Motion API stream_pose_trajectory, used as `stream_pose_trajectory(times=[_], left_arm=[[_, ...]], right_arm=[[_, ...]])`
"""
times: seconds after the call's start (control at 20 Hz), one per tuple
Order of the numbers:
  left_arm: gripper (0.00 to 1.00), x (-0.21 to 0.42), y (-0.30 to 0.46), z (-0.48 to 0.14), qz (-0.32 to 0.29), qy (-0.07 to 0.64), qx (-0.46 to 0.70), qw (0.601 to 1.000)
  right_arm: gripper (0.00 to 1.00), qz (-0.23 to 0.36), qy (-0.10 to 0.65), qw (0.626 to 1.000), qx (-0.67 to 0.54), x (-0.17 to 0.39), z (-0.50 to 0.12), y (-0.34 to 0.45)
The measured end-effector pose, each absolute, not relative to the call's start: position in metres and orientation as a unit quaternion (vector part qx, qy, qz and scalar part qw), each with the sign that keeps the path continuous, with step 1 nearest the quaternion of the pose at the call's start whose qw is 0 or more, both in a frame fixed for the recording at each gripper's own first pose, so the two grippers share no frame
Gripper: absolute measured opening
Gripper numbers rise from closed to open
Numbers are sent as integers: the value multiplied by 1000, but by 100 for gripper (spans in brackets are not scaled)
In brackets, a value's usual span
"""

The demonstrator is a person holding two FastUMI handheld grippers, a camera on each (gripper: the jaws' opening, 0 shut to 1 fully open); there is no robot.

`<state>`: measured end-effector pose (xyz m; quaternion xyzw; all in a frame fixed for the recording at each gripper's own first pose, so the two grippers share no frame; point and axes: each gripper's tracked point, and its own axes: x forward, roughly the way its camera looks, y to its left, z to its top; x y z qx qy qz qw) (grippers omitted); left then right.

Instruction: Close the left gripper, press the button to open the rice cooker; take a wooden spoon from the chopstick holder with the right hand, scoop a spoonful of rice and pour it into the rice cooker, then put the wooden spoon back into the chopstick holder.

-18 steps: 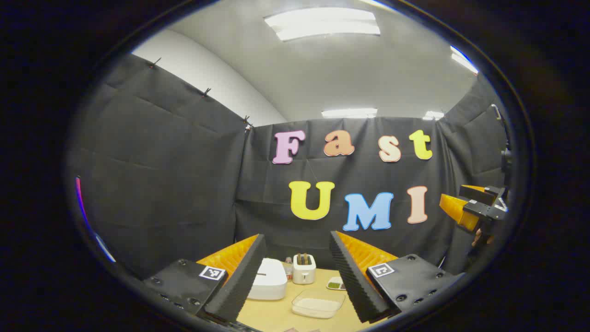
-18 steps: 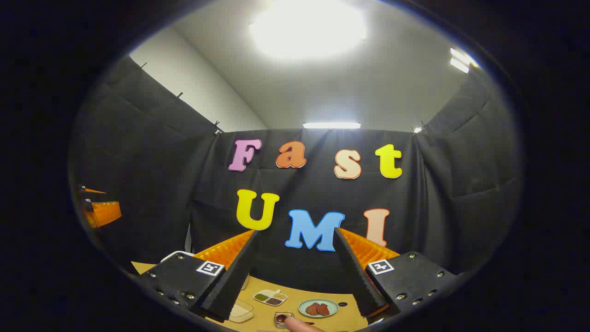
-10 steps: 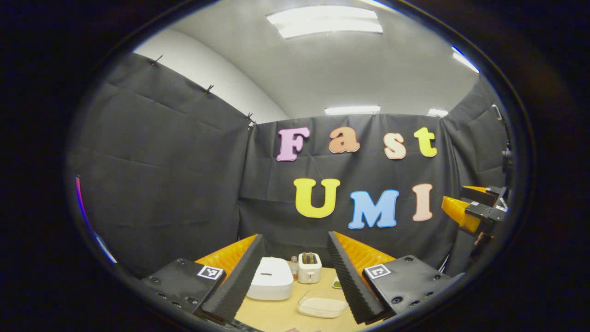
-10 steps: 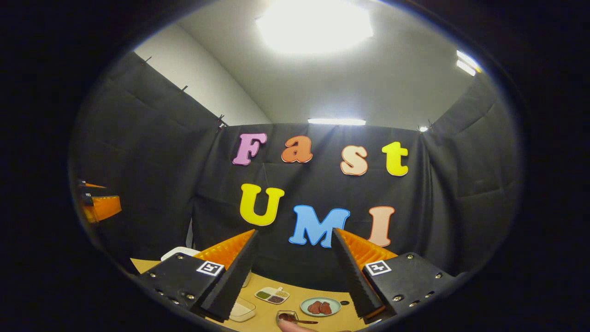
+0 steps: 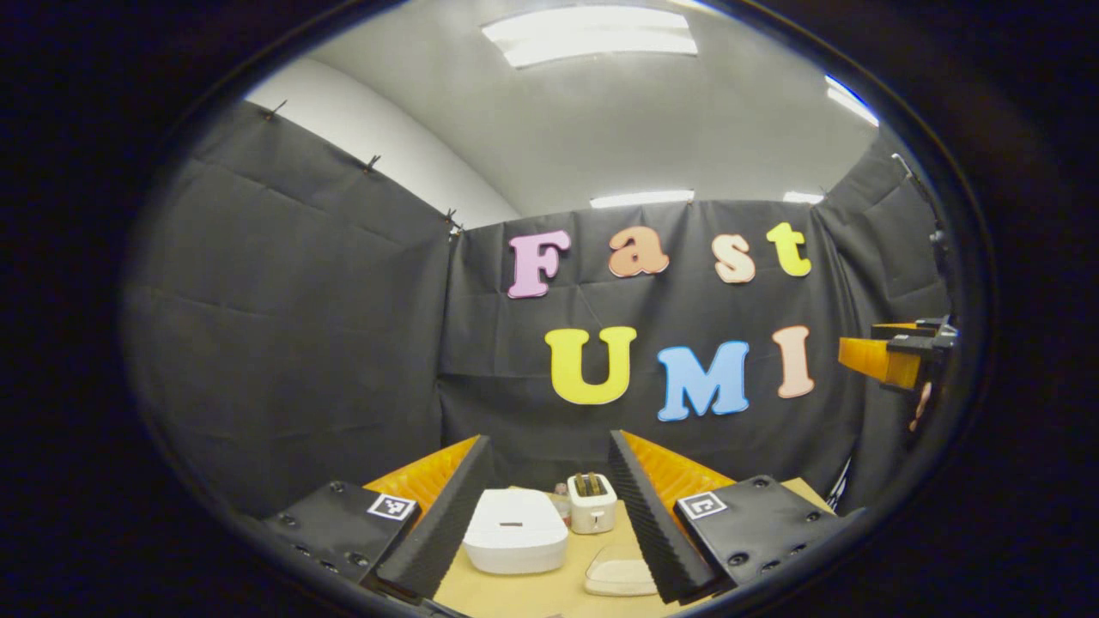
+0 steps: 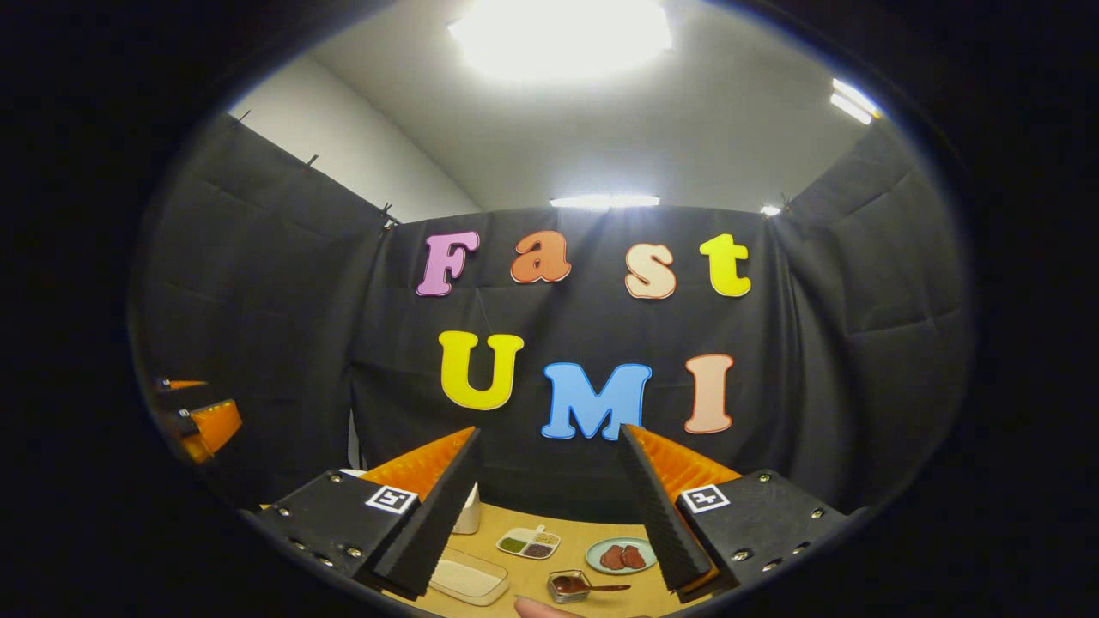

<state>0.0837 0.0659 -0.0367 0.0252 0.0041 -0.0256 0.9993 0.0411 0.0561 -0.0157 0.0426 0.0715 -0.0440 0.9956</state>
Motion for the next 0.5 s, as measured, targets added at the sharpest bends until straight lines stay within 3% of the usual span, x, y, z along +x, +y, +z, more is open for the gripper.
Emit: stream_pose_trajectory(times=[0.35, 0.5], left_arm=[[92, 170, 106, -115, -54, 48, 46, 996], [80, 209, 121, -171, -47, 89, 57, 993]], right_arm=[[96, -86, 105, 990, 47, 54, -20, 99], [96, -109, 131, 985, 21, 54, -28, 101]])
